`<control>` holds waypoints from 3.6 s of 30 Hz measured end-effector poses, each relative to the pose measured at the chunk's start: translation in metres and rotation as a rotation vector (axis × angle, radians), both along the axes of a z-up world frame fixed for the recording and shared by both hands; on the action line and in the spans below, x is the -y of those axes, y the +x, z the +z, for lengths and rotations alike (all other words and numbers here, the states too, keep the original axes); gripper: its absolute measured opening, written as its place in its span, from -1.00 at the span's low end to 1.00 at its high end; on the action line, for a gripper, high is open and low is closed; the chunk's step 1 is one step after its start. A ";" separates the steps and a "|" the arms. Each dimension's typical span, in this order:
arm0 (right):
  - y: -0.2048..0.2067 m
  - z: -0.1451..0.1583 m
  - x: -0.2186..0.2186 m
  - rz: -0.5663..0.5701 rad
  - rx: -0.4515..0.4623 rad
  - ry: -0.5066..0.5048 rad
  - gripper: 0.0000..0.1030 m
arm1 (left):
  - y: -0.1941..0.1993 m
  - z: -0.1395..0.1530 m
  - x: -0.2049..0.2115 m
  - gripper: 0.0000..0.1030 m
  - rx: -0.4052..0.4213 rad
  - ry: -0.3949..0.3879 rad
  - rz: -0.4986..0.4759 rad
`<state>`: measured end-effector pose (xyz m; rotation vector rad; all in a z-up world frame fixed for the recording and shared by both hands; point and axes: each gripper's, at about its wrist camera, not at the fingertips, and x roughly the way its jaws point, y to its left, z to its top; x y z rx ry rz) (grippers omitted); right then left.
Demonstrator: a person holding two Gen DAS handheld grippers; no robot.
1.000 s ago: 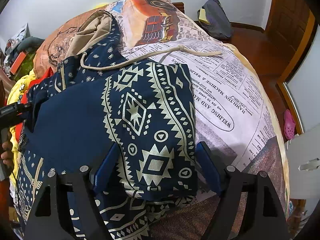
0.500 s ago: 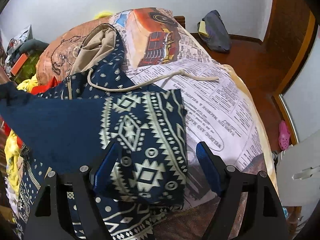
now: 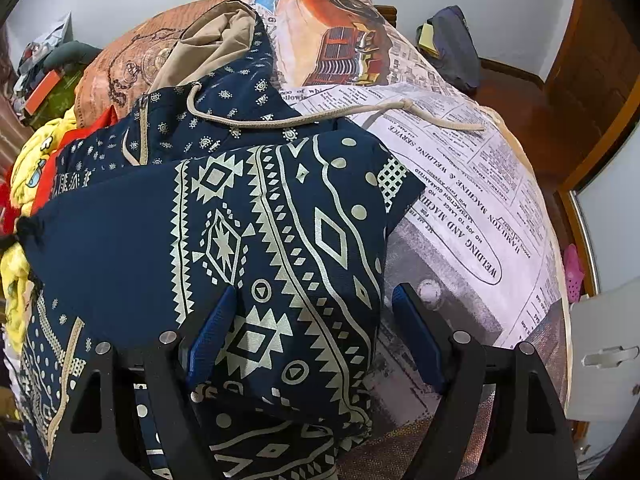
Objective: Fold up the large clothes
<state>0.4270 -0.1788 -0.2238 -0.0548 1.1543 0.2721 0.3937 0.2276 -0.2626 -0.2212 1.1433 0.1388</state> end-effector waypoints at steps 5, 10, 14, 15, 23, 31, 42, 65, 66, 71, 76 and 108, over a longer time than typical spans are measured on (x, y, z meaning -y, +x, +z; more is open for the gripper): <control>0.001 0.002 0.001 0.001 -0.013 0.000 0.53 | -0.017 -0.004 -0.010 0.04 -0.016 0.044 0.005; 0.000 0.009 -0.005 0.013 0.012 -0.052 0.53 | -0.026 0.011 -0.016 0.07 -0.042 0.098 -0.045; 0.000 0.026 -0.009 0.031 0.065 -0.062 0.53 | -0.024 0.035 -0.019 0.07 -0.020 0.175 -0.077; 0.001 0.031 -0.011 0.032 0.081 -0.059 0.53 | -0.022 0.043 -0.019 0.07 -0.008 0.185 -0.084; 0.020 0.083 -0.032 0.060 0.217 -0.015 0.53 | 0.022 0.112 0.011 0.23 0.144 0.225 -0.170; 0.059 0.109 -0.064 0.116 0.299 0.004 0.53 | 0.104 0.130 0.059 0.35 0.210 0.176 -0.245; 0.161 0.054 -0.092 0.101 0.138 0.030 0.53 | 0.209 0.067 0.085 0.35 0.111 0.028 -0.212; 0.239 -0.026 -0.110 0.042 -0.089 0.192 -0.49 | 0.298 -0.027 0.069 0.30 0.013 -0.269 -0.053; 0.237 -0.025 -0.113 0.050 -0.080 0.180 -0.55 | 0.298 -0.027 0.071 0.30 0.014 -0.268 -0.059; 0.217 -0.013 -0.131 0.111 -0.009 0.075 -0.79 | 0.296 -0.028 0.081 -0.22 0.028 -0.165 -0.064; 0.204 -0.002 -0.123 0.117 0.008 0.097 -0.82 | 0.289 -0.023 0.084 -0.82 0.035 -0.083 -0.055; 0.017 0.080 -0.094 0.344 0.129 0.090 -0.83 | 0.066 0.105 0.141 -0.88 0.086 -0.010 -0.369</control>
